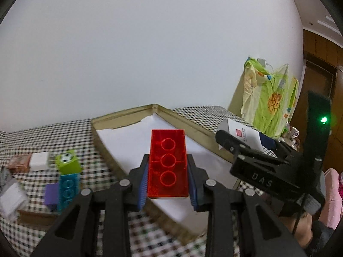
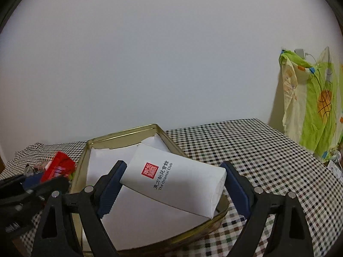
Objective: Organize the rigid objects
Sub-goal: 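Lower the white box into the tin with the right tool while the left places the red brick, then open both tools and withdraw them from the tin toward the remaining objects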
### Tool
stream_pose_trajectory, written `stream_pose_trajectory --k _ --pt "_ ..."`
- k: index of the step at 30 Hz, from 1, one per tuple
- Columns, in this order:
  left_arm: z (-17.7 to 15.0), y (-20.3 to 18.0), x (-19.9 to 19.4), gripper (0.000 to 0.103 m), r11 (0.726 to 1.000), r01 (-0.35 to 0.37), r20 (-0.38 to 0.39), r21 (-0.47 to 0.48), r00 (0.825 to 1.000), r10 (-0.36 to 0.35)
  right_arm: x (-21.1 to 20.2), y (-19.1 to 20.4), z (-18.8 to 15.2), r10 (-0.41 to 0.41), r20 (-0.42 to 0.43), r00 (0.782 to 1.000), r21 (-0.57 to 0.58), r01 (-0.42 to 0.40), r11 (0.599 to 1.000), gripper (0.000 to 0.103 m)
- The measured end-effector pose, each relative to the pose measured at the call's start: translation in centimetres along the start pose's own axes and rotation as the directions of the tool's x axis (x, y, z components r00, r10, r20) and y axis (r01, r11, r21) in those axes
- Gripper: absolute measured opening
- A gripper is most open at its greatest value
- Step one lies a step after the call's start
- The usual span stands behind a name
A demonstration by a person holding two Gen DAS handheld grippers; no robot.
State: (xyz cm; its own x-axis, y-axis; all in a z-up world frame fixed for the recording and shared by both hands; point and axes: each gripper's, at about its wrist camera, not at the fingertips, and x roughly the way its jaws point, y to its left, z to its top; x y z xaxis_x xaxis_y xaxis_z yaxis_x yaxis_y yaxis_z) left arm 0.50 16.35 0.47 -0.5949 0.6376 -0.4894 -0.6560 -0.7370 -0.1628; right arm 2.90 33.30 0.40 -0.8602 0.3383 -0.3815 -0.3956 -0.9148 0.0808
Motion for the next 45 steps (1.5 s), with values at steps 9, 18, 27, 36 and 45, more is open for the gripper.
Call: stream_pose_trajectory --k 9,18,27,36,45 --pt "-0.6 0.0 2.3 0.03 0.998 -0.053 -0.053 -0.017 0.997 0.052 2.2 -0.1 0.1 0.007 -0.104 0.995 -0.008 -0.007 1.0 0.09" --pt "-1.1 -0.8 2.6 0.03 0.995 -0.103 -0.097 -0.007 0.99 0.101 2.9 0.6 -0.5 -0.003 -0.14 0.99 -0.048 -0.003 0.999 0.09" --pt "-1.1 -1.1 2.3 0.034 0.992 -0.129 -0.097 -0.01 0.987 0.127 3.4 0.2 -0.8 0.055 -0.172 0.984 0.003 -0.055 0.998 0.091" --pt "-0.9 -1.3 0.8 0.096 0.971 -0.238 -0.002 0.015 0.971 0.238 2.3 -1.2 -1.0 0.086 -0.1 0.991 0.107 -0.076 0.991 0.092" --pt "-0.6 1.0 -0.1 0.101 0.951 -0.307 0.036 -0.043 0.951 0.309 -0.9 -1.3 -1.0 -0.058 0.09 0.994 0.109 0.048 0.993 0.092"
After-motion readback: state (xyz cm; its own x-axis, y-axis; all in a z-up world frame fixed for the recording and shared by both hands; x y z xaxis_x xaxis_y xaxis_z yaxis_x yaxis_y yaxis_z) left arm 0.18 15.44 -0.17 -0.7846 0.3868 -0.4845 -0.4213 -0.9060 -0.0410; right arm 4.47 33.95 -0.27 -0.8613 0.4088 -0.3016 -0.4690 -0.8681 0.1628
